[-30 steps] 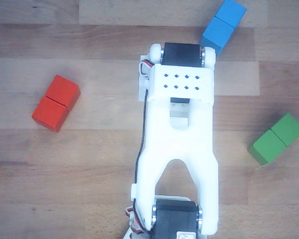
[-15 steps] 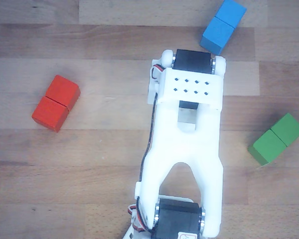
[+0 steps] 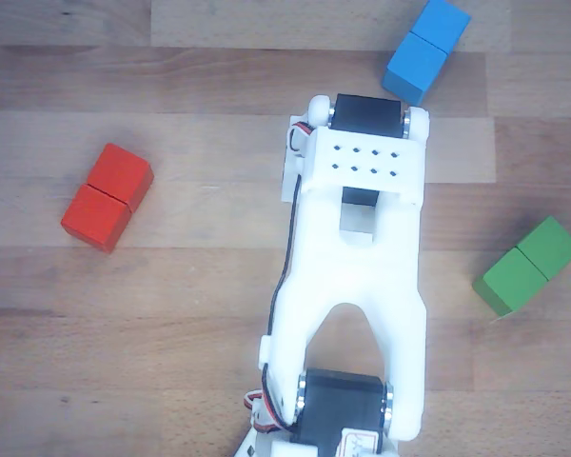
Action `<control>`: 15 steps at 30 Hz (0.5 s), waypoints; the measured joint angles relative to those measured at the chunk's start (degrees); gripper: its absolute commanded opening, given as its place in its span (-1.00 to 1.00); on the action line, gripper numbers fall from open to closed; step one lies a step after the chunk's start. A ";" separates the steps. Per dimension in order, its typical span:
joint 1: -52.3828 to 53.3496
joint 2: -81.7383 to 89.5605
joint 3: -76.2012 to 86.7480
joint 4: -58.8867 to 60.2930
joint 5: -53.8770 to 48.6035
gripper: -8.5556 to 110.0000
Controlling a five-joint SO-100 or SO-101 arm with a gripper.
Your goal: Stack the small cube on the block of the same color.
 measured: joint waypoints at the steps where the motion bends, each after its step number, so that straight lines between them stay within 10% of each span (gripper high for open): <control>1: 0.00 -0.62 0.00 0.00 0.00 -0.47; 15: -2.20 -5.36 0.00 -5.19 0.00 -0.47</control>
